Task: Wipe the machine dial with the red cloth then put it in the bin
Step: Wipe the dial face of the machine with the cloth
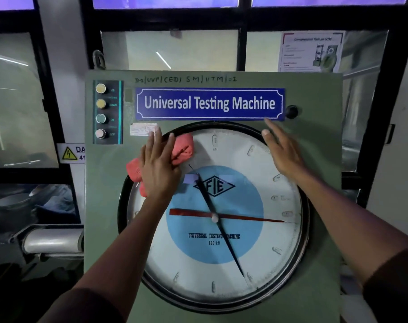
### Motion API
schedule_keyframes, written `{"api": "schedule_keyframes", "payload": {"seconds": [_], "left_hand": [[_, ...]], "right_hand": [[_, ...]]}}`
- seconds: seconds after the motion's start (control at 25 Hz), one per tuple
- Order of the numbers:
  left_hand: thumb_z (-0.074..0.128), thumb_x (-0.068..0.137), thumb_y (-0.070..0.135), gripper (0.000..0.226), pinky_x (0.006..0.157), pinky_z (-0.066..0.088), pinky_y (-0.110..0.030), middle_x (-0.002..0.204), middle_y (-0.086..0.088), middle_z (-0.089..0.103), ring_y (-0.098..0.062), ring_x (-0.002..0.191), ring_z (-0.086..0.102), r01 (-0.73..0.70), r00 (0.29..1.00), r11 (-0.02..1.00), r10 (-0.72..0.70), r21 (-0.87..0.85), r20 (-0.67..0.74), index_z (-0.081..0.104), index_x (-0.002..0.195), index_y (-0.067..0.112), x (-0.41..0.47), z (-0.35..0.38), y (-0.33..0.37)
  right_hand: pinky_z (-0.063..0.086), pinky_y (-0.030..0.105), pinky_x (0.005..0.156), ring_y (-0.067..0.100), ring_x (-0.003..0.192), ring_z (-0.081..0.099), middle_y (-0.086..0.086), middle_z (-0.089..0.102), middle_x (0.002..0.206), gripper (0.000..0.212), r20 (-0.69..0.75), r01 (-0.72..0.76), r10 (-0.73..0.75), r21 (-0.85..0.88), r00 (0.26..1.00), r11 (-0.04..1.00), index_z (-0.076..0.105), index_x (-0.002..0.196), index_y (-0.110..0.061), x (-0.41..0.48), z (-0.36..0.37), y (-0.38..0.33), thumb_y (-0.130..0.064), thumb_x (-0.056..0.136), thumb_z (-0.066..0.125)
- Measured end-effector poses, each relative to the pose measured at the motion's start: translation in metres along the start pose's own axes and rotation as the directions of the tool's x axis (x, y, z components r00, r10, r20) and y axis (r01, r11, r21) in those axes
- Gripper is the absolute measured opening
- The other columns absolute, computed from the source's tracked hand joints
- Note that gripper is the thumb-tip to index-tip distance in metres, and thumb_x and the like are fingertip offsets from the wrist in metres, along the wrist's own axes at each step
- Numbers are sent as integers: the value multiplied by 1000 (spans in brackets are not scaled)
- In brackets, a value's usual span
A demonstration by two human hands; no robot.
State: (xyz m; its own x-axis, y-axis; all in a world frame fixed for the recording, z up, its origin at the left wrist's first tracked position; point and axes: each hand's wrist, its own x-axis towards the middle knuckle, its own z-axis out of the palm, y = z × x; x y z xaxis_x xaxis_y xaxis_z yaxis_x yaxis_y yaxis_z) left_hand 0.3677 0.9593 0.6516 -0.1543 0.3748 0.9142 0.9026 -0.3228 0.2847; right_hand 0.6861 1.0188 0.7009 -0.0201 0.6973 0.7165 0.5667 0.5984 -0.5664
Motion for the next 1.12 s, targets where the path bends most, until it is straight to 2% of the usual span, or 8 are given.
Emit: {"api": "schedule_keyframes", "payload": {"seconds": [0.12, 0.2, 0.28, 0.44, 0.64, 0.92, 1.0, 1.12], "left_hand": [[65, 89, 41, 90, 131, 4, -50, 175, -9, 5, -27, 162, 3, -22, 984, 986, -8, 165, 179, 22, 166, 18, -9, 20, -9], [43, 93, 68, 99, 131, -7, -47, 174, -8, -9, -24, 162, -7, -57, 980, 975, 14, 214, 198, 6, 167, 13, -17, 31, -7], [27, 93, 78, 103, 130, -12, -44, 173, -7, -14, -23, 162, -11, -76, 981, 969, 30, 236, 190, 1, 166, 10, -21, 36, -5], [20, 97, 73, 95, 128, -17, -40, 174, -5, -15, -20, 161, -17, -42, 980, 981, 4, 190, 197, -4, 166, 12, -19, 37, -6], [21, 105, 61, 83, 132, 1, -45, 175, -10, -5, -24, 162, -7, -47, 987, 974, 12, 223, 158, 1, 166, 9, -26, 52, 11], [33, 103, 58, 82, 132, 11, -45, 175, -9, 5, -22, 163, 0, -400, 887, 904, 340, 151, 312, 12, 166, 10, -67, 78, 39], [30, 101, 63, 84, 132, 4, -45, 175, -7, 3, -21, 163, -3, -428, 864, 893, 359, 140, 353, 12, 167, 14, -64, 75, 36], [19, 100, 70, 84, 129, -14, -40, 175, -2, -10, -18, 161, -15, -323, 883, 939, 254, 119, 394, 4, 167, 22, -55, 68, 38]], "right_hand": [[35, 44, 122, 10, 145, 44, -9, 46, 159, 64, 155, -2, 4, -13, 988, 1000, 38, 153, -46, 12, 4, 0, -74, 96, 31], [33, 45, 122, 16, 147, 43, -6, 45, 160, 62, 156, 28, -16, -78, 988, 997, 39, 155, -42, 14, 11, -1, -68, 100, 28], [31, 46, 121, 22, 146, 41, -4, 44, 161, 55, 93, 92, -73, -211, 993, 973, 39, 156, -37, 12, 20, -1, -57, 107, 27], [29, 42, 115, 27, 139, 46, 1, 52, 154, 49, -16, 138, -151, -311, 988, 940, 43, 155, -29, 9, 30, -2, -46, 110, 29], [29, 46, 114, 29, 135, 48, 1, 55, 150, 55, -70, 114, -144, -321, 987, 940, 47, 151, -27, 11, 38, 0, -51, 105, 26], [28, 44, 113, 29, 135, 47, 2, 55, 150, 55, -92, 107, -143, -322, 985, 941, 48, 150, -26, 10, 38, -1, -50, 104, 29], [27, 45, 114, 29, 136, 46, 2, 54, 151, 56, -81, 100, -132, -319, 988, 943, 47, 150, -28, 10, 38, -2, -50, 103, 28], [26, 45, 114, 28, 137, 45, 2, 53, 151, 57, -81, 83, -115, -322, 990, 943, 47, 151, -28, 10, 38, -3, -51, 102, 29]]}}
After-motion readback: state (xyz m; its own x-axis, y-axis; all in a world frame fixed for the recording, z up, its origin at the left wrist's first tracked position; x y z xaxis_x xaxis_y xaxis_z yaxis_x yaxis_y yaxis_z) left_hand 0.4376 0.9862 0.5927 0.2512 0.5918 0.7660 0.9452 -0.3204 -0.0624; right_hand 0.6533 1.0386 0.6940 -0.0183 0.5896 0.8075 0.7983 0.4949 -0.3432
